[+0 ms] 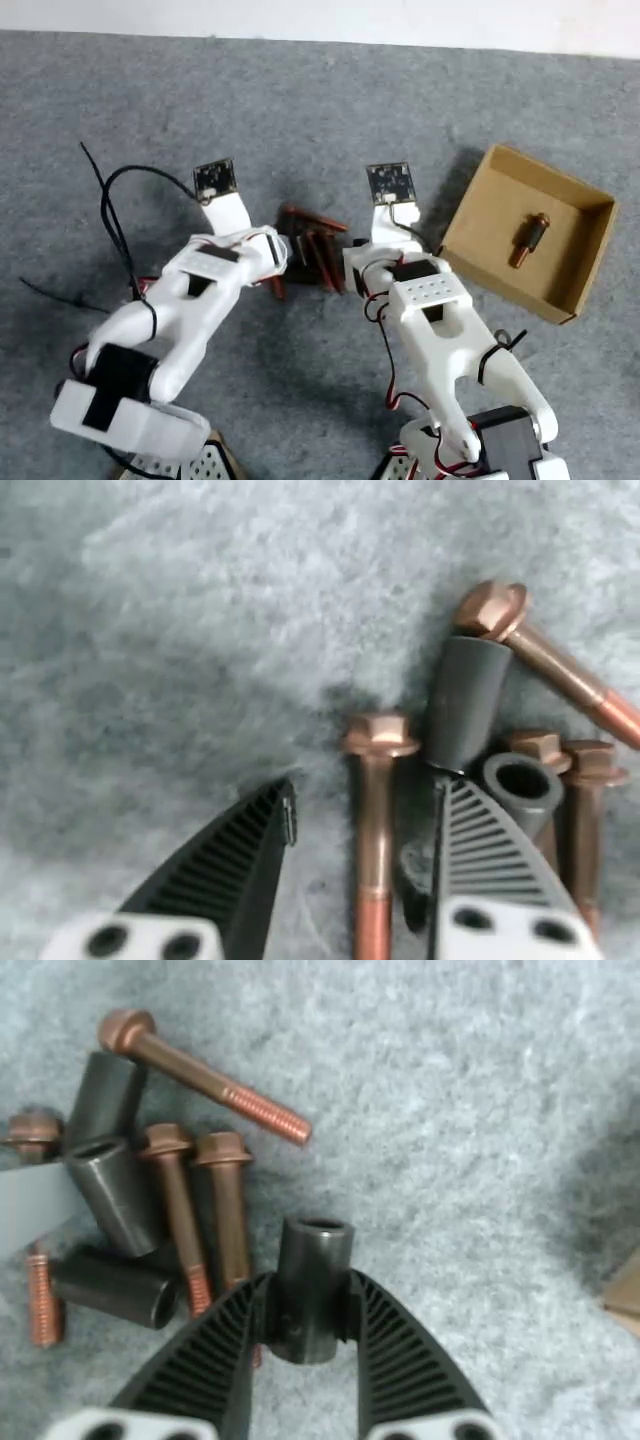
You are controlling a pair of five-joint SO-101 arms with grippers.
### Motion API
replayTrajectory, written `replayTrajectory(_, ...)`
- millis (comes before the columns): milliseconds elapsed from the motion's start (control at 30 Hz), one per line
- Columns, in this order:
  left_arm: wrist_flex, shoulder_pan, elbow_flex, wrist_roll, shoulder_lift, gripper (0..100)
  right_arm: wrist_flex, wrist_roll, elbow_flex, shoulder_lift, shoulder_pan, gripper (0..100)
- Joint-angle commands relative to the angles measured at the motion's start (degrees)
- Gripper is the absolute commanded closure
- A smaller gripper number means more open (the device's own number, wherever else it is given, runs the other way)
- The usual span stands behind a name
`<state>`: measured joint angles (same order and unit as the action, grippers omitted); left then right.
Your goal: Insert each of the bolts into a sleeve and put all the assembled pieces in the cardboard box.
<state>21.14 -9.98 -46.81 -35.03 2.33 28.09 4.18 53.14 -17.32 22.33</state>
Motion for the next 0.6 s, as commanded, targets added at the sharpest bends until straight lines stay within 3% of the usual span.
replayTrajectory(0,-1.8,0.7,7.2,1.0,3.8,79,-1.2,-0.6,-0.6,-2.6,-0.7,99.5)
replayTrajectory(567,-1.8,1.7,8.7,1.2,5.8,79,-1.2,-0.6,-0.6,-2.6,-0.7,99.5)
